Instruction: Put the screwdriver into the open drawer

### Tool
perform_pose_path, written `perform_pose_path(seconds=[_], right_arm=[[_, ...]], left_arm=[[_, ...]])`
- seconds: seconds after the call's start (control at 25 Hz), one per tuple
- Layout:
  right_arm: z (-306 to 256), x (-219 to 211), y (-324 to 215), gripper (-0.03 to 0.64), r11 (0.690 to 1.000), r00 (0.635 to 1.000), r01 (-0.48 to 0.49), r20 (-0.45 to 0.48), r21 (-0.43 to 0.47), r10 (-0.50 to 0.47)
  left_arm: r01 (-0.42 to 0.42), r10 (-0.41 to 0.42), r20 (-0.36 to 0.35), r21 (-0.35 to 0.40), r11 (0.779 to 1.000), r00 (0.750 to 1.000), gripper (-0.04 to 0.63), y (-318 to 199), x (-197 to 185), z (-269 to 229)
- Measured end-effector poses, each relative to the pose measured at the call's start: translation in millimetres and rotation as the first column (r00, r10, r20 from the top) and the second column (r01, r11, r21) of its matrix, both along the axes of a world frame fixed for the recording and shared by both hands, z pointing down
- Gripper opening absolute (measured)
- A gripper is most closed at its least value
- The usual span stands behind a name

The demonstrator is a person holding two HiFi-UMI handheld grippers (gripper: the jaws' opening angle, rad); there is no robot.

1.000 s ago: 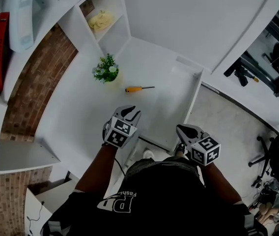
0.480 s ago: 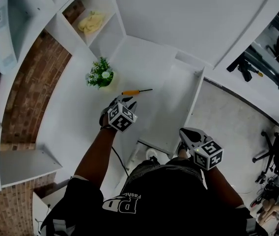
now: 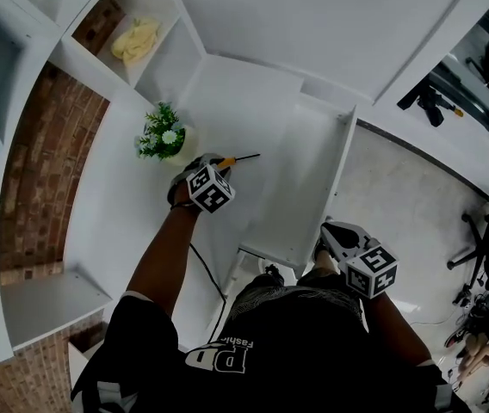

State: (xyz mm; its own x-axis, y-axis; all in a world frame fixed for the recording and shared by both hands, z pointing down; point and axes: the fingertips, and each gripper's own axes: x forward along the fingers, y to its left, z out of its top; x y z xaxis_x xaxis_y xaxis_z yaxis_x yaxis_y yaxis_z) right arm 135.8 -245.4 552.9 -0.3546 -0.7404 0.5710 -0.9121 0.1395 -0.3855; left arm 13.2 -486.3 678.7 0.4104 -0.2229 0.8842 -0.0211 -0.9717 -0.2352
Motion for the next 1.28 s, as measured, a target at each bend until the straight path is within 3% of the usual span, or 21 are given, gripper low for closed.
perform_pose_path(seconds=[0.32, 0.64, 1.04, 1.28], right_arm=[[7.1, 10.0, 3.7, 0.006, 0.999, 0.999, -0.029, 0.024, -0.015, 0.029], [9.4, 24.3, 9.9, 0.006, 0.997, 0.997, -0.077, 0.029, -0.019, 0.077], [11.3, 36.7, 21.0, 0.006, 0.992, 0.992, -0.123, 0.034, -0.026, 0.124], [9.9, 41.9, 26.4, 0.006, 0.989, 0.988, -0.146, 0.038, -0.026, 0.147]], left_arm=[[-0.074, 0.078, 0.136, -0.035, 0.997, 0.988, 0.104, -8.2, 4.2, 33.5], [-0.117, 0.129, 0.202, -0.068, 0.991, 0.971, 0.104, -19.9, 7.8, 41.5], [-0.198, 0.236, 0.302, -0.15, 0.969, 0.924, 0.1, -21.0, 12.4, 52.4], [-0.195, 0.238, 0.322, -0.162, 0.967, 0.916, 0.091, -18.7, 13.9, 50.5]])
